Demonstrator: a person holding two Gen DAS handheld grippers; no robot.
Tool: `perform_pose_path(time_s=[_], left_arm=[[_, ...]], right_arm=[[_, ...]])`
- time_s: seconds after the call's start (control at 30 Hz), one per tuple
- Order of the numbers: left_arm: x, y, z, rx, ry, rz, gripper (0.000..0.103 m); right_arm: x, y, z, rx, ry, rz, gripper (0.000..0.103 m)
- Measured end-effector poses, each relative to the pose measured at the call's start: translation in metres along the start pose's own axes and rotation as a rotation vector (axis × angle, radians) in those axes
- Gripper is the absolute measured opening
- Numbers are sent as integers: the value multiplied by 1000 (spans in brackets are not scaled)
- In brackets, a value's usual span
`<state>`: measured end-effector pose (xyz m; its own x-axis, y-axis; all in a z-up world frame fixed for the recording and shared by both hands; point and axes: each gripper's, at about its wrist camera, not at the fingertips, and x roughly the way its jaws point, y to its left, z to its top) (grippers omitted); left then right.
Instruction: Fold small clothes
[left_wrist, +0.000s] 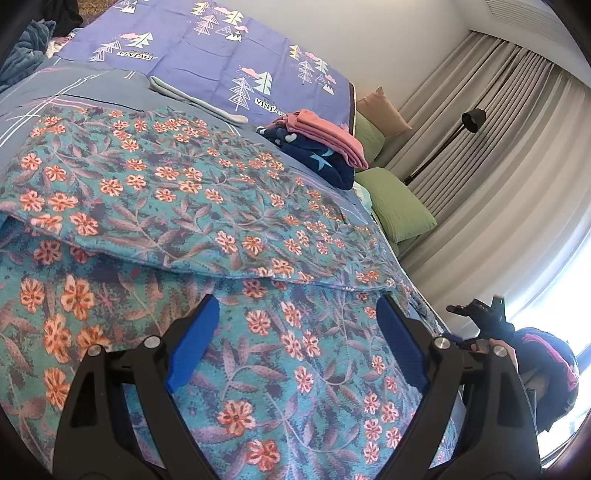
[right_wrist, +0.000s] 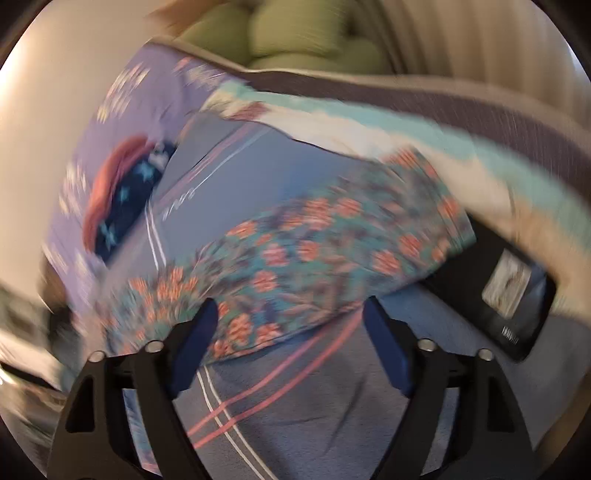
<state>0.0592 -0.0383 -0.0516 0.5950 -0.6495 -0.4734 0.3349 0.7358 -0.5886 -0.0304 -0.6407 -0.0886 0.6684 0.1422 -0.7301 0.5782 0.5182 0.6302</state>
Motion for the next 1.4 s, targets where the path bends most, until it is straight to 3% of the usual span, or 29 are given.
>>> perform_pose_path(time_s=[0.23,0.43,0.73,0.8,0.97,1.03,1.17,1.4], left_arm=[[3,-5,-1,24,11,59,89],[6,-12,-2,67,20,120,89],[5,-7,-2,52,20,104,89],[4,-7,-2,51,19,102,89],[1,-6,-4,43,14,90,89],[0,-5,-4,37,10,81,89],[-2,-5,-5,35,8,76,89],[-4,-5,-5,26,2,58,89]], right_arm=[[9,-25,-5,113,78,93,84],[20,-37,7,207,11,96,84],[23,-45,20,300,-79,91,83],[24,-43,21,303,-94,74,75],[30,-49,25,350,-104,99,23],[22,-44,26,335,-143,96,12],[1,-17,29,253,-222,105,7],[-21,69,23,44,-264,178,6]])
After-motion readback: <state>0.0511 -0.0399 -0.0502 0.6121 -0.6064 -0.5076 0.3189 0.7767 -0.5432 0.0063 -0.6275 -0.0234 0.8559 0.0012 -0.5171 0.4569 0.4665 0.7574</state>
